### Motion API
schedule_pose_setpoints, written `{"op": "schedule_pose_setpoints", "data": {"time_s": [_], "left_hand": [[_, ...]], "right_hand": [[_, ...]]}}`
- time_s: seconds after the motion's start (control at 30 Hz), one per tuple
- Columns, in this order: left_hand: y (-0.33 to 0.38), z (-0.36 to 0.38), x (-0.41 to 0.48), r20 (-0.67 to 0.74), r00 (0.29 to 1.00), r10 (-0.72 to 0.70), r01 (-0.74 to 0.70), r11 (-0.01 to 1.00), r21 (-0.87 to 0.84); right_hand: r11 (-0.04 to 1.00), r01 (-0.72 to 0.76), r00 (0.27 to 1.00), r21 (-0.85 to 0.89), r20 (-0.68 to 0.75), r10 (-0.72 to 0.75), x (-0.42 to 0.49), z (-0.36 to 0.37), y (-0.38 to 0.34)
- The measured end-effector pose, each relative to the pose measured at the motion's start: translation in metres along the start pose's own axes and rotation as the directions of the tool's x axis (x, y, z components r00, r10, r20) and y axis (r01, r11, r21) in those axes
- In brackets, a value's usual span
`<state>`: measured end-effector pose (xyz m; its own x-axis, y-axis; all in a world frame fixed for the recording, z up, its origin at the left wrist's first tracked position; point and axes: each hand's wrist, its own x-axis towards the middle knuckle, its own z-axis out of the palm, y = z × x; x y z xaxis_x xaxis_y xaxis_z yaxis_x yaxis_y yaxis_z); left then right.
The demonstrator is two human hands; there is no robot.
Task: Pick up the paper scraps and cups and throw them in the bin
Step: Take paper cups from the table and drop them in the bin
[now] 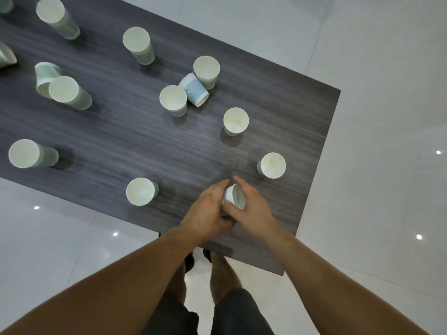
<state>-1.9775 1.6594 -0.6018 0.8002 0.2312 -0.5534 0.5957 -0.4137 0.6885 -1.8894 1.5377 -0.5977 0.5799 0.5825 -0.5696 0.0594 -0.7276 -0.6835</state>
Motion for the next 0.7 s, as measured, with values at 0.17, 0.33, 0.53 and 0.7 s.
{"op": "schedule_pose_setpoints", "data": {"time_s": [0.17,0.33,0.53,0.7], "left_hand": [[0.006,-0.02,0.007,-0.12,0.993,-0.019,0.015,0.999,-0.035],[-0.01,-0.026,0.002,-0.158,0.98,-0.118,0.109,0.992,-0.066],[-0.009,-0.034,-0.012,-0.176,0.971,-0.16,0.147,0.986,-0.083],[0.02,-0.061,-0.02,-0.209,0.973,-0.093,0.109,0.992,0.063]], "right_hand": [[0.997,0.073,0.981,-0.012,-0.178,-0.074,0.019,-0.038,-0.004],[0.819,-0.124,0.943,-0.56,-0.323,-0.078,0.067,-0.074,0.019],[0.808,-0.142,0.989,-0.572,-0.107,0.099,0.059,-0.06,0.041],[0.876,-0.168,0.981,-0.451,-0.167,0.102,0.009,-0.052,0.016]]}}
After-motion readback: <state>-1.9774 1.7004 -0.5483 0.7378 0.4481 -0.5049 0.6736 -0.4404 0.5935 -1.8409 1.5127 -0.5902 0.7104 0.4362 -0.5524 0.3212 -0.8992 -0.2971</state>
